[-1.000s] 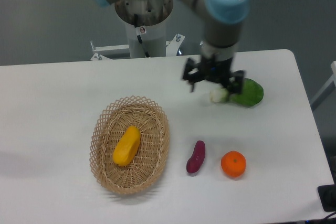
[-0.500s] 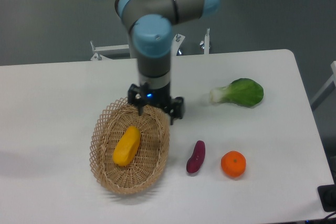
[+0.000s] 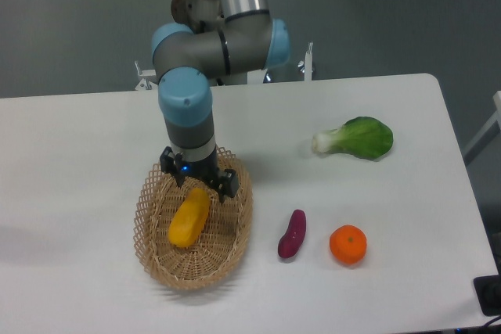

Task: Pick up the mango from the basket
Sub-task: 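Lower the gripper onto the yellow mango and close on it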

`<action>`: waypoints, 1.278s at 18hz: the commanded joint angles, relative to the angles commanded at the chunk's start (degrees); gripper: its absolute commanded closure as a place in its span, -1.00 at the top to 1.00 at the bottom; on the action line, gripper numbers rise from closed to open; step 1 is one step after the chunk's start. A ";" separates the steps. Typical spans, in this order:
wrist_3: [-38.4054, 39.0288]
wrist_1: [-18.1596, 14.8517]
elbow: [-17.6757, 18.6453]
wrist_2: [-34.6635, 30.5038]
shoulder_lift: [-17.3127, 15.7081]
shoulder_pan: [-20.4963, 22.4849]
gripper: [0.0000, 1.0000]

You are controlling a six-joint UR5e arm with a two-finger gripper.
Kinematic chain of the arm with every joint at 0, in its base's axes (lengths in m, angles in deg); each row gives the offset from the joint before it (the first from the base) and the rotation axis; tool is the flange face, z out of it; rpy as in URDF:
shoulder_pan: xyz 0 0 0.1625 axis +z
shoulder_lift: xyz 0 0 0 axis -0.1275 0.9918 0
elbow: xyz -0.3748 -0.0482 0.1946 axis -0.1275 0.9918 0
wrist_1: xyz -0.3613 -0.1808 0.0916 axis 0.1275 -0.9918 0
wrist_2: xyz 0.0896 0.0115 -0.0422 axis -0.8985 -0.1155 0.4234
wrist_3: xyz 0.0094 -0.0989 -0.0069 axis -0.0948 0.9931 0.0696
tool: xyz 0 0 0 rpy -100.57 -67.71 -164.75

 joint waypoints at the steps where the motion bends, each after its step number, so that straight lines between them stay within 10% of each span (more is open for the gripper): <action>1: 0.53 0.52 0.00 0.00 0.35 -0.27 1.00; 16: 0.80 3.51 -1.40 -2.29 4.40 -1.76 1.00; 23: 0.27 3.69 -1.67 -2.46 4.40 -1.76 0.00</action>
